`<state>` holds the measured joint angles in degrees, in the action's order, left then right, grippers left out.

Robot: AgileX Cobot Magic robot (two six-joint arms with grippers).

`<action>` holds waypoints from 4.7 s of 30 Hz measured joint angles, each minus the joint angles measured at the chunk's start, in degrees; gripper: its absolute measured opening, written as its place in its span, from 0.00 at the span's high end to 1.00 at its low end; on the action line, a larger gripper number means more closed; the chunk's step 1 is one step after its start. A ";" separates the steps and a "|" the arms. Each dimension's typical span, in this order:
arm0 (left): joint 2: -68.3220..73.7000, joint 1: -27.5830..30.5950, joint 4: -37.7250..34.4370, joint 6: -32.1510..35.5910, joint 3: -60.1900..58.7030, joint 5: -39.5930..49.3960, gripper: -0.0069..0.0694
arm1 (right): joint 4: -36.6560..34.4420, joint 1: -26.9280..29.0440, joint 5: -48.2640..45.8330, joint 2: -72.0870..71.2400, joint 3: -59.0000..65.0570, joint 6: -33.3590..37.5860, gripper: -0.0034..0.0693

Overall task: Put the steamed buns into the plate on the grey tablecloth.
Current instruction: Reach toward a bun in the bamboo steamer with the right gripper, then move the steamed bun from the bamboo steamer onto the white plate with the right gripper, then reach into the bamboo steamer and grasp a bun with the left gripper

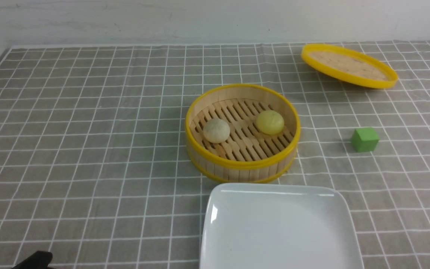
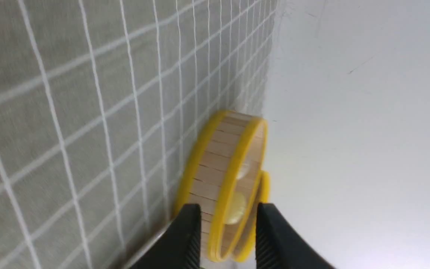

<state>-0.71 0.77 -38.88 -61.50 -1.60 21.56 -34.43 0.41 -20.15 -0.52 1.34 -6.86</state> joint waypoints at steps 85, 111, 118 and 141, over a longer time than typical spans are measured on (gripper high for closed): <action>54.86 -3.45 16.92 57.36 41.32 30.58 0.54 | 22.05 -37.72 -49.42 91.17 -85.24 4.52 0.92; 74.14 -8.00 16.29 57.30 67.52 41.27 0.54 | 36.54 -36.89 -40.98 88.29 -71.62 -3.61 0.74; 86.73 -17.57 18.76 57.25 76.65 39.18 0.53 | 37.98 -30.84 -49.86 74.15 -71.10 -3.54 0.97; 130.86 -26.20 27.85 54.26 120.09 40.18 0.41 | 37.99 -30.28 -41.52 59.81 -56.19 -6.01 0.96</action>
<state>130.15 -25.43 -11.03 -7.24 118.49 61.75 3.55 -29.86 -61.66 59.29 -54.84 -12.87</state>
